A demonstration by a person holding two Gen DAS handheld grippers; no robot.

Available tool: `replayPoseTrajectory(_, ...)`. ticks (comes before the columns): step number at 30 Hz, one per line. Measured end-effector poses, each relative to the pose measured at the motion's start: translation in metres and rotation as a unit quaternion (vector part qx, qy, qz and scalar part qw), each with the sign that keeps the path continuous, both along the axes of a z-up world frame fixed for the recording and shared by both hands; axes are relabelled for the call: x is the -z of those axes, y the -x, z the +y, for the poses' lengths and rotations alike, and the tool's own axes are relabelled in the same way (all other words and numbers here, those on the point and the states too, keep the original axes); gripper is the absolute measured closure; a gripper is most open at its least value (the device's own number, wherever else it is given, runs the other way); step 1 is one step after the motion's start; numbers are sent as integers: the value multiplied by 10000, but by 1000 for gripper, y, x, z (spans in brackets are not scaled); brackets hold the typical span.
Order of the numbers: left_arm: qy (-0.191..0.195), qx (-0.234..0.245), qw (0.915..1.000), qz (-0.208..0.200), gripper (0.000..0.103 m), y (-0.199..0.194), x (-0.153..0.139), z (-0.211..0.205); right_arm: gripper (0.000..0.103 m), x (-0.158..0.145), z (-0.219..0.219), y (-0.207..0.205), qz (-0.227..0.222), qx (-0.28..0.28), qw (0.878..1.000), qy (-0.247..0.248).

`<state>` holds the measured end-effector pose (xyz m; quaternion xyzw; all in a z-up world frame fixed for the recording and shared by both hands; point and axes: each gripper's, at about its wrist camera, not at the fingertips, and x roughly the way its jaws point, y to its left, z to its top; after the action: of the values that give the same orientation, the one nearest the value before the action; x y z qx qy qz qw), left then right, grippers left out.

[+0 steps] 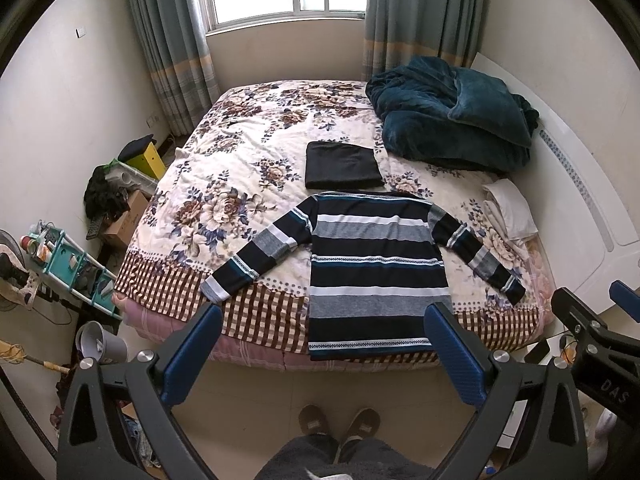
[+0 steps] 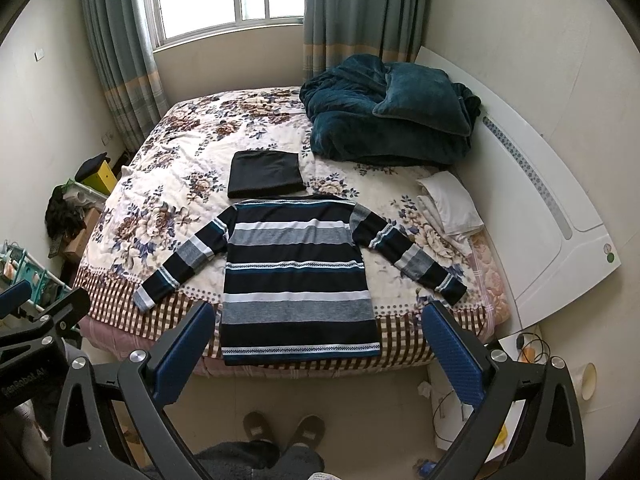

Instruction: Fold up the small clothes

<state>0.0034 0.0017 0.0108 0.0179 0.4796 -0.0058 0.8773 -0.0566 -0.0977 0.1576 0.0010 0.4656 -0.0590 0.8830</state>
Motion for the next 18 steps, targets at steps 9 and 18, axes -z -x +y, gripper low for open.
replayPoseTrajectory(9, -1, -3, 10000, -7, 0, 0, -1, 0, 0, -3, -1, -3, -11, 20, 10000, 6)
replayPoseTrajectory(18, -21, -19, 10000, -42, 0, 1, 0, 0, 0, -3, -2, -4, 31, 79, 10000, -16)
